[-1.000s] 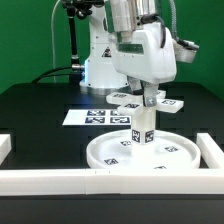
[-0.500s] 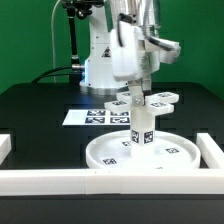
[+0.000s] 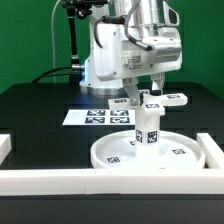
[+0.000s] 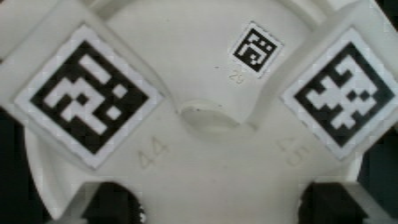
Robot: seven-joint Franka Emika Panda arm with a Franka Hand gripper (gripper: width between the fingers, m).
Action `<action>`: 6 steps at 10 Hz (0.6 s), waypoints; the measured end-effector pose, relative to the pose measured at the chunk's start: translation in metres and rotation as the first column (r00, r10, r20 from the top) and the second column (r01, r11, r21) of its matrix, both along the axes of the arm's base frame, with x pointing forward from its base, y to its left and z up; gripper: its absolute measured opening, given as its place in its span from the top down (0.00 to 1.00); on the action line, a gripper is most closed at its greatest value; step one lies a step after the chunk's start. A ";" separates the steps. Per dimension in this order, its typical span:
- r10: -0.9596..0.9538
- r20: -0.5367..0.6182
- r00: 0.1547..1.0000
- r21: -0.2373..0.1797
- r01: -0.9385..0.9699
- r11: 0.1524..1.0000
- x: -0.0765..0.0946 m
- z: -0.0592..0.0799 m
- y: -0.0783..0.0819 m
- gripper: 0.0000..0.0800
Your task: Assemble round table
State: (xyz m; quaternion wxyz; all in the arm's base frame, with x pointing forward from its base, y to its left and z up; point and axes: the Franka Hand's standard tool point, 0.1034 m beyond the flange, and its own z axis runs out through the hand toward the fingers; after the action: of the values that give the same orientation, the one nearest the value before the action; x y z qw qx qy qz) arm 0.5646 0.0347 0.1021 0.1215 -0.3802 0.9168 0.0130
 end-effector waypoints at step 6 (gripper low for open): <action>0.207 0.025 0.978 0.036 -0.208 0.977 0.008 0.036 0.010 0.19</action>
Offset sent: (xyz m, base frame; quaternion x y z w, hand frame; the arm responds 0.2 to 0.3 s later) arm 0.0057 0.0008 0.0352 -0.0393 -0.0231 -0.1011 0.9938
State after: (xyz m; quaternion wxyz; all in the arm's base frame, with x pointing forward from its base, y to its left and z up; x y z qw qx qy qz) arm 0.5724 0.0450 0.1376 0.1365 -0.4716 0.8703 0.0392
